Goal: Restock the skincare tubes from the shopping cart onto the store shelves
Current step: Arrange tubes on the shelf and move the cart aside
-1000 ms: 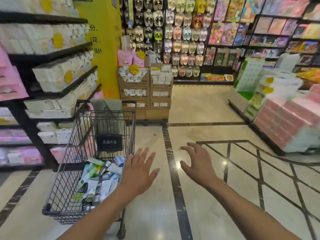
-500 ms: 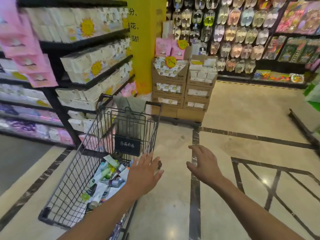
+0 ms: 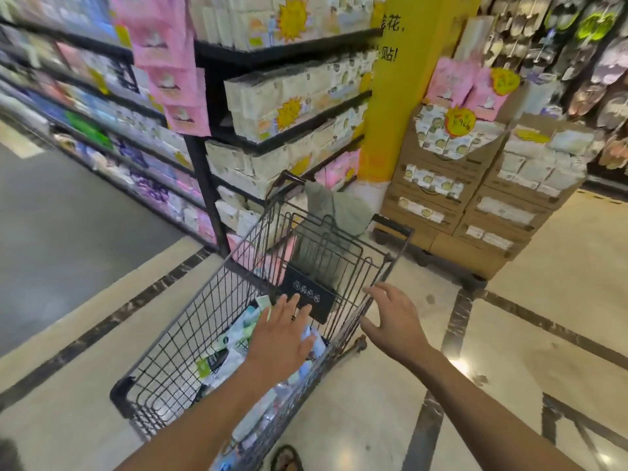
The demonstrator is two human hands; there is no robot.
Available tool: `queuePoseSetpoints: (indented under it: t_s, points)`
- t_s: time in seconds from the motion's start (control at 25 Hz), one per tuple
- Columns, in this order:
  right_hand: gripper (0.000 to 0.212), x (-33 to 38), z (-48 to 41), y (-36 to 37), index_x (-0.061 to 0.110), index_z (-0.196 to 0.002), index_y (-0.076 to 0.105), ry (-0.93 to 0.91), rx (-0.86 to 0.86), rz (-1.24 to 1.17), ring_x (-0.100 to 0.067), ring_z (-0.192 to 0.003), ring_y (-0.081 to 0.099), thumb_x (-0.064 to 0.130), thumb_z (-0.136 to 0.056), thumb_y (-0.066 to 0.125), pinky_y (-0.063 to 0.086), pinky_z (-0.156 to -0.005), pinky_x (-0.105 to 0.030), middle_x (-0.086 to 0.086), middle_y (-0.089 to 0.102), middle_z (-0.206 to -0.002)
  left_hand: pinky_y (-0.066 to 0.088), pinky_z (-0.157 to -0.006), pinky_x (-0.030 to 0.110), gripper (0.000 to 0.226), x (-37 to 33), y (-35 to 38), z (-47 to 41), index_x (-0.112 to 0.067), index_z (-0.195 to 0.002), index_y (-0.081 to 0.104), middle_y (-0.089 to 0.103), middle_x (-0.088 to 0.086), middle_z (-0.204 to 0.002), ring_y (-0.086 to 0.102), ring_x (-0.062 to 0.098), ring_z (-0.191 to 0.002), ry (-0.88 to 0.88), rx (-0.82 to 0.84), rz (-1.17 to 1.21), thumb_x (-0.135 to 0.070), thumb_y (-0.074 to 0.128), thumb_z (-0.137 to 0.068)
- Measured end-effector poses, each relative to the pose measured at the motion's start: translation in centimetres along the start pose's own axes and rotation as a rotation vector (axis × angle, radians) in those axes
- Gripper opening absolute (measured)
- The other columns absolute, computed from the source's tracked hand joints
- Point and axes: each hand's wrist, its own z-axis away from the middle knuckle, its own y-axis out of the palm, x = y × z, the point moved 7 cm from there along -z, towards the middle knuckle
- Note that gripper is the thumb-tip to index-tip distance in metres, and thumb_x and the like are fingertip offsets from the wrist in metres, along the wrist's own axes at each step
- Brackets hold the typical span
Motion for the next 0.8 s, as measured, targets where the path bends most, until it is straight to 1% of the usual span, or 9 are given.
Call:
queuePoseSetpoints:
  t_s: [0.12, 0.28, 0.36, 0.48, 0.52, 0.6, 0.64, 0.72, 0.8]
  points:
    - [0.060, 2.8, -6.0, 1.8, 0.032, -0.143, 0.049, -0.073, 0.050, 0.014, -0.022, -0.141, 0.039, 0.046, -0.086, 0.058, 0.034, -0.118, -0.049, 0.000, 0.046, -0.151, 0.010, -0.127, 0.051, 0.076, 4.0, 0.0, -3.3, -0.028, -0.165, 0.014, 0.004, 0.004, -0.174, -0.001, 0.028, -0.160, -0.064, 0.007, 0.025, -0.063, 0.005, -0.098]
    - [0.060, 5.7, -12.4, 4.8, 0.030, -0.142, 0.050, -0.147, 0.114, 0.006, -0.022, -0.139, 0.040, 0.047, -0.086, 0.060, 0.035, -0.116, -0.045, 0.000, 0.046, -0.150, 0.008, -0.126, 0.053, 0.068, 9.1, 0.6, -6.7, -0.026, -0.165, 0.014, 0.003, 0.005, -0.174, -0.001, 0.029, -0.160, -0.128, 0.056, 0.053, -0.060, 0.022, -0.106]
    - [0.060, 7.1, -15.1, 7.1, 0.028, -0.144, 0.050, -0.192, 0.174, 0.006, -0.022, -0.140, 0.039, 0.048, -0.088, 0.060, 0.035, -0.116, -0.043, -0.001, 0.045, -0.150, 0.016, -0.125, 0.054, 0.067, 11.4, 1.2, -7.3, -0.025, -0.163, 0.024, 0.013, 0.007, -0.173, 0.010, 0.031, -0.159, -0.179, 0.070, 0.087, -0.060, 0.024, -0.105]
    - [0.060, 9.0, -18.5, 10.7, 0.028, -0.146, 0.048, -0.240, 0.278, -0.015, -0.023, -0.143, 0.034, 0.046, -0.090, 0.061, 0.035, -0.116, -0.045, -0.001, 0.041, -0.154, 0.037, -0.115, 0.057, 0.072, 14.5, 2.2, -7.4, -0.024, -0.153, 0.046, 0.037, 0.009, -0.164, 0.037, 0.035, -0.150, -0.271, 0.077, 0.091, -0.064, 0.012, -0.104]
    - [0.060, 9.8, -19.6, 12.2, 0.027, -0.146, 0.048, -0.262, 0.317, -0.021, -0.023, -0.144, 0.032, 0.046, -0.090, 0.061, 0.035, -0.116, -0.046, -0.002, 0.040, -0.155, 0.034, -0.116, 0.058, 0.072, 15.6, 2.9, -7.5, -0.024, -0.154, 0.044, 0.034, 0.008, -0.166, 0.035, 0.035, -0.152, -0.299, 0.099, 0.118, -0.064, 0.011, -0.103]
    - [0.060, 11.1, -21.6, 15.6, 0.027, -0.147, 0.048, -0.307, 0.405, -0.022, -0.024, -0.145, 0.032, 0.045, -0.091, 0.062, 0.036, -0.116, -0.047, -0.003, 0.039, -0.156, 0.025, -0.121, 0.058, 0.066, 17.7, 4.7, -7.4, -0.025, -0.158, 0.036, 0.022, 0.007, -0.170, 0.024, 0.035, -0.155, -0.373, 0.170, 0.150, -0.060, 0.022, -0.104]
    - [0.060, 11.6, -22.5, 17.2, 0.025, -0.147, 0.048, -0.327, 0.450, -0.029, -0.025, -0.145, 0.032, 0.044, -0.093, 0.063, 0.036, -0.116, -0.046, -0.003, 0.038, -0.156, 0.031, -0.118, 0.059, 0.064, 18.6, 5.4, -7.5, -0.024, -0.155, 0.041, 0.029, 0.009, -0.168, 0.032, 0.036, -0.152, -0.405, 0.152, 0.143, -0.059, 0.028, -0.103]
    - [0.059, 12.5, -24.0, 20.4, 0.022, -0.147, 0.048, -0.368, 0.536, -0.049, -0.026, -0.143, 0.035, 0.042, -0.095, 0.064, 0.036, -0.114, -0.043, -0.004, 0.039, -0.155, 0.049, -0.105, 0.059, 0.064, 20.3, 8.0, -7.3, -0.022, -0.143, 0.057, 0.049, 0.012, -0.156, 0.053, 0.038, -0.138, -0.506, 0.240, 0.194, -0.060, 0.032, -0.098]
    - [0.059, 13.1, -25.2, 23.5, 0.019, -0.147, 0.047, -0.370, 0.615, -0.060, -0.028, -0.141, 0.037, 0.039, -0.096, 0.065, 0.038, -0.113, -0.043, -0.006, 0.040, -0.154, 0.051, -0.103, 0.059, 0.066, 21.3, 10.2, -7.1, -0.021, -0.142, 0.059, 0.053, 0.012, -0.153, 0.054, 0.037, -0.137, -0.576, 0.308, 0.220, -0.062, 0.031, -0.098]
